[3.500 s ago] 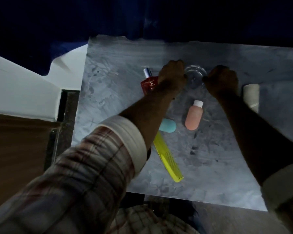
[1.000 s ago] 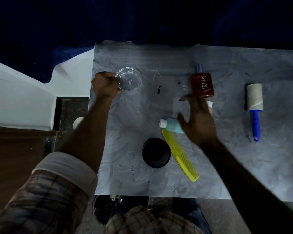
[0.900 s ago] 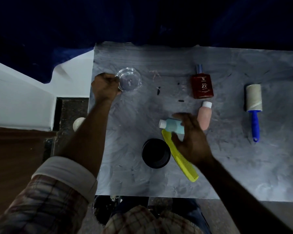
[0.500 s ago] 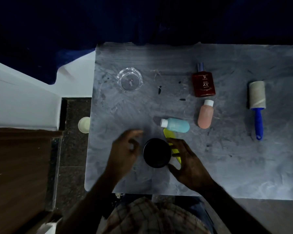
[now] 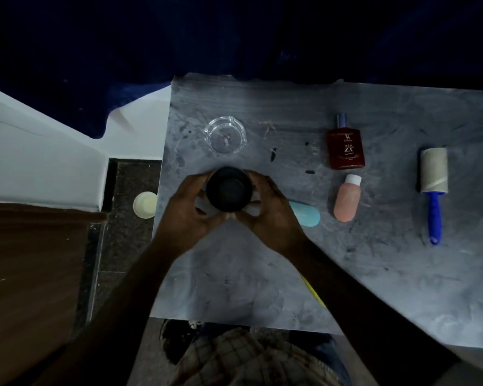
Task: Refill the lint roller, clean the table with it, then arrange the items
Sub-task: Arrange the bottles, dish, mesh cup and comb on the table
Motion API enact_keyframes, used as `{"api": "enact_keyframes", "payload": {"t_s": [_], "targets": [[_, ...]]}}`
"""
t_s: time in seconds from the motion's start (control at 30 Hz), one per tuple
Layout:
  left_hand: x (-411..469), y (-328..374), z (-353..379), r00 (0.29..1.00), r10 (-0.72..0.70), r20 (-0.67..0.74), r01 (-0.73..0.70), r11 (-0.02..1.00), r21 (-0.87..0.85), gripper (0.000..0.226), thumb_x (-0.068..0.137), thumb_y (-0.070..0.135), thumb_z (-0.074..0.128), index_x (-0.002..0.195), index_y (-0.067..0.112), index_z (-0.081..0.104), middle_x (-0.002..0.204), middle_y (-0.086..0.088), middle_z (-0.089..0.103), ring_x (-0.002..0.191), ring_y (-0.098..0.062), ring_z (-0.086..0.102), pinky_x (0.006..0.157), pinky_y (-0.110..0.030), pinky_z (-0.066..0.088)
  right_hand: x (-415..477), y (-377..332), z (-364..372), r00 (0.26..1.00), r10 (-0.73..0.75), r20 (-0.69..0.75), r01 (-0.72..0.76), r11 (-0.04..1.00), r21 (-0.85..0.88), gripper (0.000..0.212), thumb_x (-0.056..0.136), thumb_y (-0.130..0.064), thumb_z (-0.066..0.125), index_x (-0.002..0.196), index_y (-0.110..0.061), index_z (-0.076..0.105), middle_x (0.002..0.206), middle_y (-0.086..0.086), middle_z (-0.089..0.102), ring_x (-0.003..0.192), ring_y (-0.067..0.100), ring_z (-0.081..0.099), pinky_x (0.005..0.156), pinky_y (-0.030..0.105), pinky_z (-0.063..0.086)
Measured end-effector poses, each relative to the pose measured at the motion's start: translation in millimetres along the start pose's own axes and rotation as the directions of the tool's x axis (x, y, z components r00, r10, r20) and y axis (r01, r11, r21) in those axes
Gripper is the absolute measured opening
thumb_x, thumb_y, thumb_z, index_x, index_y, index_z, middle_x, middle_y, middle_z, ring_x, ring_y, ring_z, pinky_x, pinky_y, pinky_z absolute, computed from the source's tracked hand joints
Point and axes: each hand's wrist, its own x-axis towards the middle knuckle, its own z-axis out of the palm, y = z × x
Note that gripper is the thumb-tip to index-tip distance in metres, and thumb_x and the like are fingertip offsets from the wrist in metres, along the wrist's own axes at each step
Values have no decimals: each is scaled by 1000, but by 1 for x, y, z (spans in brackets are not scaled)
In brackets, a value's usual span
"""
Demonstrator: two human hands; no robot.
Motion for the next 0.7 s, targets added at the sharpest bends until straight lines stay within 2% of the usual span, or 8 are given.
{"api": "enact_keyframes", "payload": {"t_s": [0.17, 0.27, 0.33, 0.37, 0.43, 0.5, 0.53, 0.7], "targets": [[33, -8, -4, 1000, -20, -19, 19, 996, -84, 82, 69, 31, 100, 140, 29, 60, 128, 13, 63, 106, -4, 67, 89, -32, 61, 44, 2, 9, 998, 64, 9, -63, 997, -31, 82, 70, -34, 81, 142, -32, 43, 132, -3, 54, 118, 21, 61, 94, 44, 57], [35, -21, -3, 999, -32, 4, 33, 991, -128, 79, 68, 34, 97, 138, 29, 61, 129, 8, 67, 109, -13, 70, 93, -40, 62, 48, -1, 10, 995, 94, 40, -91, 993, -69, 82, 67, -37, 80, 139, -33, 43, 128, -3, 55, 117, 20, 60, 94, 43, 56], [33, -27, -3, 999, -38, 14, 39, 993, -113, 80, 68, 31, 99, 138, 24, 62, 132, 3, 68, 114, -18, 70, 96, -41, 61, 44, -3, 8, 995, 68, 69, -63, 995, -77, 78, 70, -29, 76, 141, -29, 44, 131, 1, 55, 121, 21, 57, 100, 41, 53], [32, -29, -3, 999, -41, 10, 41, 995, -96, 82, 68, 29, 100, 140, 21, 61, 134, 2, 68, 115, -16, 69, 97, -37, 60, 43, -4, 4, 996, 41, 83, -36, 997, -64, 75, 72, -22, 72, 142, -24, 46, 131, 3, 56, 121, 22, 57, 102, 41, 51], [30, -28, -2, 999, -52, -15, 50, 995, -82, 83, 69, 23, 101, 141, 18, 61, 134, 3, 67, 110, -2, 67, 90, -20, 57, 49, -1, -4, 998, -33, 57, 38, 995, -88, 67, 71, -10, 62, 137, -16, 53, 127, 8, 59, 117, 24, 60, 99, 42, 53], [31, -27, 0, 998, -51, -23, 49, 995, -83, 82, 68, 18, 101, 139, 17, 62, 130, 4, 66, 99, 10, 64, 81, -6, 50, 68, 9, -11, 993, -115, 14, 116, 969, -220, 61, 72, -8, 56, 132, -16, 59, 123, 8, 61, 114, 26, 61, 96, 41, 54], [32, -27, 1, 999, -42, -28, 40, 997, -72, 81, 67, 17, 101, 139, 18, 62, 129, 5, 66, 97, 11, 63, 80, -4, 49, 79, 13, -14, 990, -142, 13, 139, 941, -309, 57, 74, -9, 54, 130, -17, 60, 122, 8, 61, 114, 28, 61, 96, 41, 53], [34, -32, 1, 999, -30, -38, 29, 999, -32, 85, 65, 23, 102, 139, 17, 62, 126, 5, 67, 95, -5, 66, 82, -10, 52, 122, 11, -16, 973, -112, 201, 217, 740, -637, 40, 84, -15, 57, 124, -22, 60, 123, 11, 54, 116, 33, 52, 88, 43, 54]]}}
